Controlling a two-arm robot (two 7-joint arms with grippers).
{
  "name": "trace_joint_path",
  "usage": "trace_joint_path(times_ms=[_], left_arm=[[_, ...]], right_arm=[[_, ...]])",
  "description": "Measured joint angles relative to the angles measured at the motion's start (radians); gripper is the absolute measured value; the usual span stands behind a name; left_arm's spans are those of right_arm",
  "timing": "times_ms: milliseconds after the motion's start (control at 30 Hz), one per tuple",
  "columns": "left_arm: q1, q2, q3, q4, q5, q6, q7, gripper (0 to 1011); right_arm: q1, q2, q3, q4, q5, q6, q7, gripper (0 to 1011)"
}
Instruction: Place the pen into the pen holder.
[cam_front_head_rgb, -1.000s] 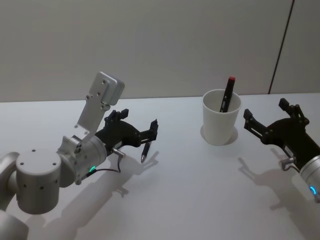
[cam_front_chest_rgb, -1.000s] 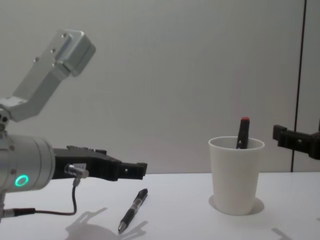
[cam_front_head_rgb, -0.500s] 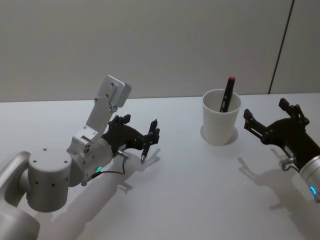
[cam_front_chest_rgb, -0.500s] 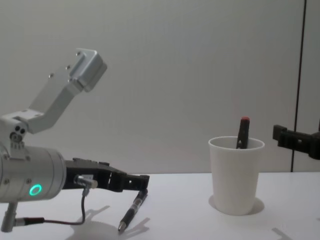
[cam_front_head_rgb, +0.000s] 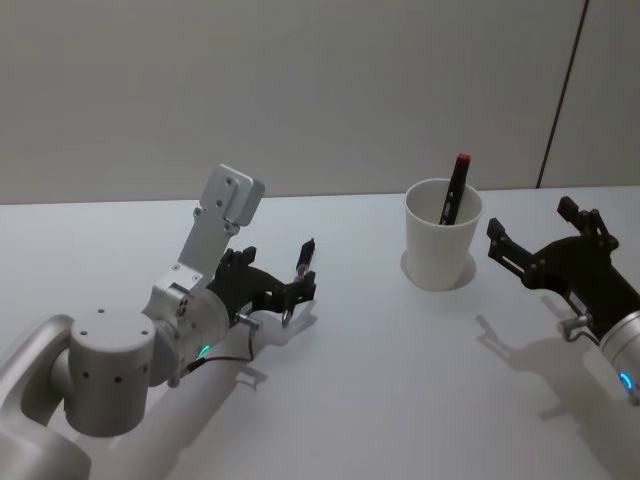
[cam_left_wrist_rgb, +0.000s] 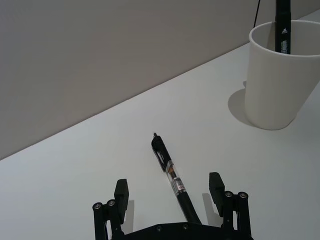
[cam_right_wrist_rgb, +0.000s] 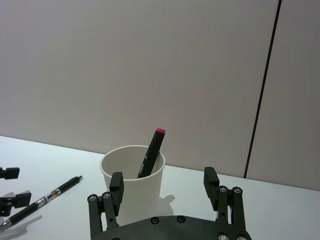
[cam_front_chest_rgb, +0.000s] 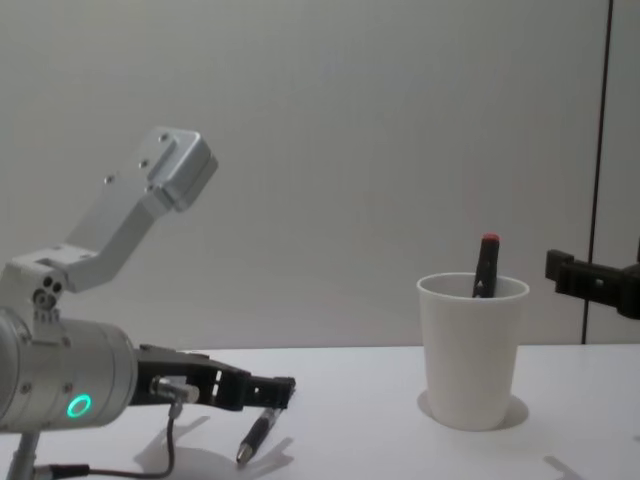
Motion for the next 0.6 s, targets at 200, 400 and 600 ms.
trace_joint_path(times_ms=[200, 400, 600], left_arm=[[0.012, -0.005, 0.002, -0.007, -0.02, 0.019, 0.033, 1001], [0.022, -0.013, 0.003, -0.012, -0.04, 0.035, 0.065, 1001], [0.025, -0.022, 0.005, -0.012, -0.049, 0.046, 0.086, 1001]], right_arm=[[0.0, 0.0, 0.0, 0.0, 0.0, 0.0, 0.0, 1002], [0.0, 0.0, 0.0, 0.0, 0.0, 0.0, 0.0, 1001], [0.0, 0.0, 0.0, 0.0, 0.0, 0.0, 0.0, 1002]])
